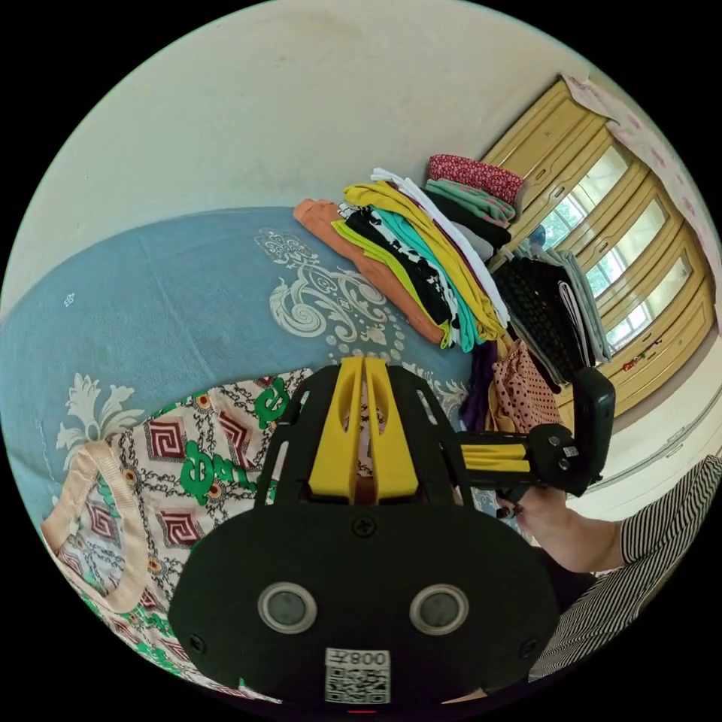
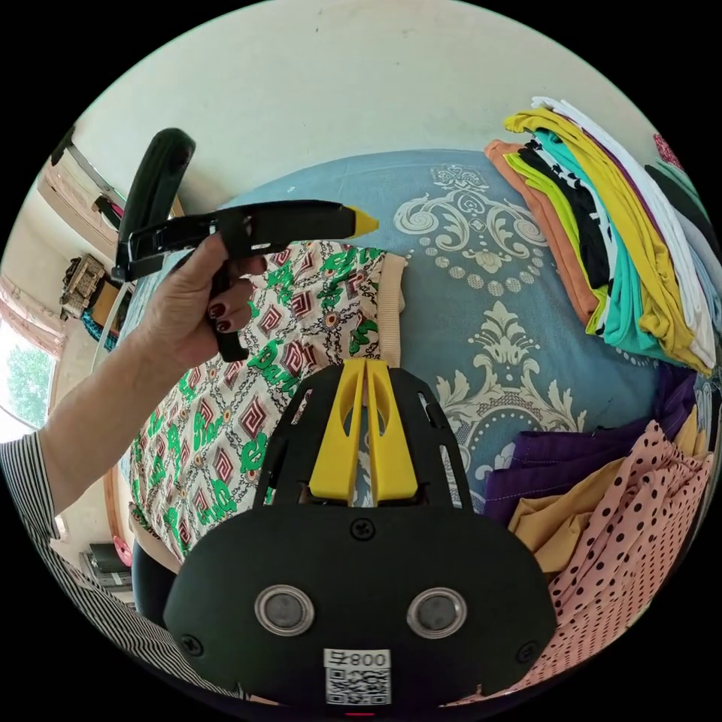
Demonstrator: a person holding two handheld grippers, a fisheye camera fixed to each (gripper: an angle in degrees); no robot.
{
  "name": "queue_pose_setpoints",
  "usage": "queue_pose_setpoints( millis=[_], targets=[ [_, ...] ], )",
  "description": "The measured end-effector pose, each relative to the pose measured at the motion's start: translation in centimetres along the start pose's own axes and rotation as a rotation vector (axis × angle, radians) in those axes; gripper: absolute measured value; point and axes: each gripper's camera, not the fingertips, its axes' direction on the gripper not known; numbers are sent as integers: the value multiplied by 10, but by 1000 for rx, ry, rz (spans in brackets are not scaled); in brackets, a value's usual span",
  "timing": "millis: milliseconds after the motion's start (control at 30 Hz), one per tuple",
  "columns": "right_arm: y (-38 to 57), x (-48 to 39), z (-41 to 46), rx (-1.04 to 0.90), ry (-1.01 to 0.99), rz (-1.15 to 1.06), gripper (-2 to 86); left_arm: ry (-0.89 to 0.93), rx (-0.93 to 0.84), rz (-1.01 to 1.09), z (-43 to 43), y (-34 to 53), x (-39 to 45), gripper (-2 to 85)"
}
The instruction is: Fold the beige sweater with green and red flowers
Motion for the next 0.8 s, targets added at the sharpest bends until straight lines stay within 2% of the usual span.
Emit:
queue_pose_setpoints(
  millis=[133,233,400,533,633,733,800],
  targets=[
    [1,1,-11,36,-43,15,0,-38,-172,-19,20,10,1,2],
    [-3,-2,-20,50,-39,-5,0,-15,-155,-2,24,5,8,1],
    [-29,11,-19,53,1,6,0,-37,-233,32,25,1,16,1],
    [-51,31,2,-38,34,47,0,-37,-86,22,-14,21,16,1],
    [-52,48,0,-8,-60,104,1,-37,20,-59,-63,56,7,1],
    [-49,58,-7,5,-74,137,1,-175,133,-170,-136,123,-4,1],
    [-47,61,-9,5,-79,142,1,-385,208,-323,-206,192,-20,2]
  ],
)
